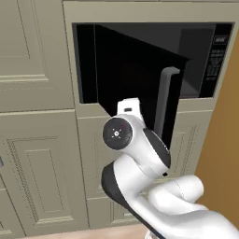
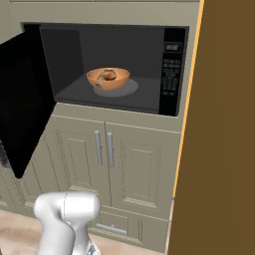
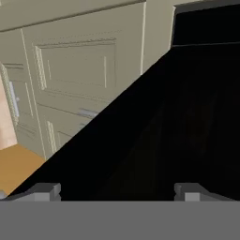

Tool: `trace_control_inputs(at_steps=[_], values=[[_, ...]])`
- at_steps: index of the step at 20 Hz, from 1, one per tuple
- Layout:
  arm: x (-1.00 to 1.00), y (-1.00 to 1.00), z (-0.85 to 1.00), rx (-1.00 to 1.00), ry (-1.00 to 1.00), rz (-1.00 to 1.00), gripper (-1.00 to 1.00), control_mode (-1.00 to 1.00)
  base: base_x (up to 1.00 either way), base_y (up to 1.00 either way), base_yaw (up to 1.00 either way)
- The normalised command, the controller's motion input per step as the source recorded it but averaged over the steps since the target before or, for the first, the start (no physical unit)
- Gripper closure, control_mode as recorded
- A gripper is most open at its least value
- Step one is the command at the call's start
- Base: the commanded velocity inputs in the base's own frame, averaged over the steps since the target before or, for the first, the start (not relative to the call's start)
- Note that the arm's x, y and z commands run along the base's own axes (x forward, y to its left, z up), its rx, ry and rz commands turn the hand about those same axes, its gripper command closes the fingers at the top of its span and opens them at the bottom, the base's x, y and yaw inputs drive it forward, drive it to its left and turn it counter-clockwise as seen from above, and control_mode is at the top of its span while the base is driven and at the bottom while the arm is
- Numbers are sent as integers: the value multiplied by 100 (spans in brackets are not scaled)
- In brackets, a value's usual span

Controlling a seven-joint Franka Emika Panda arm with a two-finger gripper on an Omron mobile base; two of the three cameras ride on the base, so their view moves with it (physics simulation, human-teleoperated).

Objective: Remove the peach from the bowl and place it on the small plate. Then place the bowl with only the chicken drumstick in the microwave, close the door, and press the start button to microwave the chicken drumstick.

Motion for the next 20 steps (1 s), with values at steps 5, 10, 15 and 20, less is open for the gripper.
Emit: trace_control_inputs(at_steps=[5, 10, 15, 20], values=[[47, -91, 28, 0, 0, -1, -100, -100, 0, 0, 0], [93, -54, 26, 0, 0, 0, -100, -100, 0, 0, 0], [100, -21, 8, 1, 0, 0, -100, -100, 0, 0, 0], [97, -31, 6, 2, 0, 0, -100, -100, 0, 0, 0]])
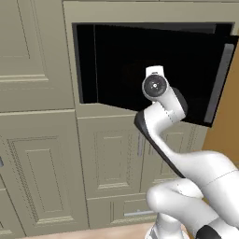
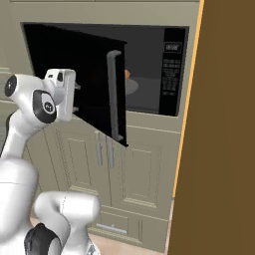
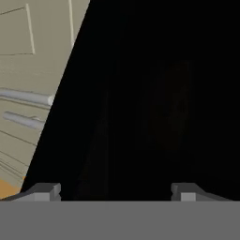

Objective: Remove the peach from the bowl and place it on the small plate. Then place the bowl with only the chicken drumstick in the microwave, close the door, and press the start button to microwave the chicken drumstick.

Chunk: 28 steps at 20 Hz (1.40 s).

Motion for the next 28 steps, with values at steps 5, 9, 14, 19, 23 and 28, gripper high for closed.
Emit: trace_control_inputs(at_steps=[5, 9, 14, 19, 23, 28], values=[[81, -58, 23, 3, 0, 0, -100, -100, 0, 0, 0], [62, -41, 24, 2, 0, 0, -100, -100, 0, 0, 0], [62, -1, 15, 3, 2, 0, -100, -100, 0, 0, 0], [57, 0, -3, 1, 10, 0, -100, -100, 0, 0, 0], [35, -7, -5, 0, 16, 0, -100, -100, 0, 0, 0], [-94, -50, 1, 0, -1, 0, -100, -100, 0, 0, 0]])
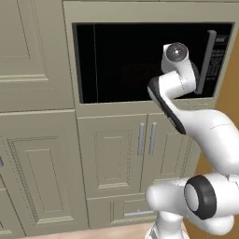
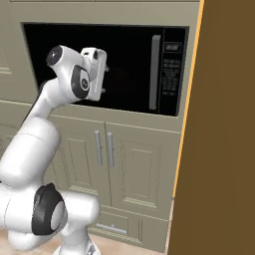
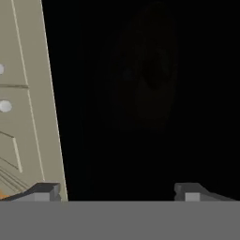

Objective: Remove the peach from the bowl and place it on the small plate. Then place the bowl with only the chicken drumstick in the microwave, close the door, and press the start button to microwave the chicken drumstick.

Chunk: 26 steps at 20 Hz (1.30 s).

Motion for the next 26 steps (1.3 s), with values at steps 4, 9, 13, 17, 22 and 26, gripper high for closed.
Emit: trace_control_inputs(at_steps=[4, 9, 13, 17, 22, 26], values=[[-100, -78, 1, 3, -7, 0, -100, -100, 0, 0, 0], [-100, -100, -1, 19, -7, 1, -100, -100, 0, 0, 0], [-97, -97, -4, 18, -5, 3, -100, -100, 0, 0, 0], [-22, -53, -20, 9, -1, 7, -100, -100, 0, 0, 0], [13, -13, -19, 6, 0, 14, -100, -100, 0, 0, 0], [36, -3, -7, 5, -6, 16, -100, -100, 0, 0, 0]])
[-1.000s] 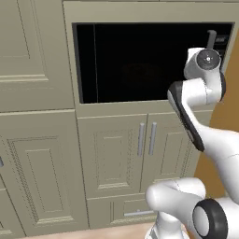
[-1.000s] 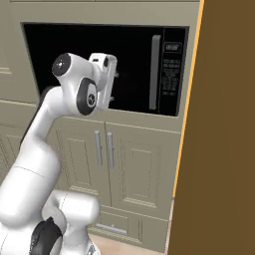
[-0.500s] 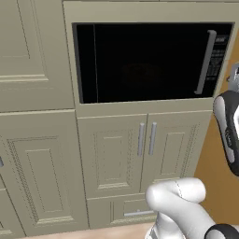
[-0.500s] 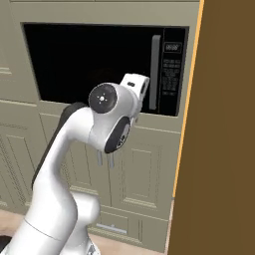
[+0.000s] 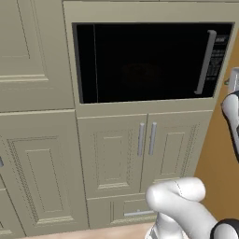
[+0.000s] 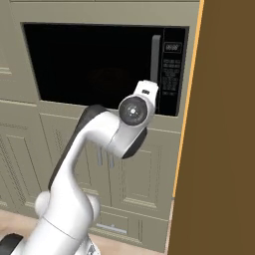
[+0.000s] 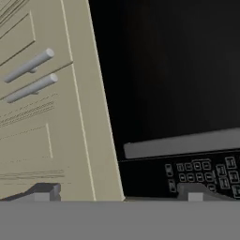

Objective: Remove the peach from the bowl and place it on the small plate. Then place the bowl with only the chicken drumstick in the microwave, close the door, and press the start button to microwave the chicken drumstick.

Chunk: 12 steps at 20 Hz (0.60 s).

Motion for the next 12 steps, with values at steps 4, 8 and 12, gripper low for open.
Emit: trace_control_inputs(at_steps=[4, 8, 12], values=[[33, -31, -6, 8, -3, 16, -100, -100, 0, 0, 0], [33, -37, -12, 7, 0, 6, -100, -100, 0, 0, 0], [45, -11, -19, 2, 0, 1, -100, -100, 0, 0, 0]])
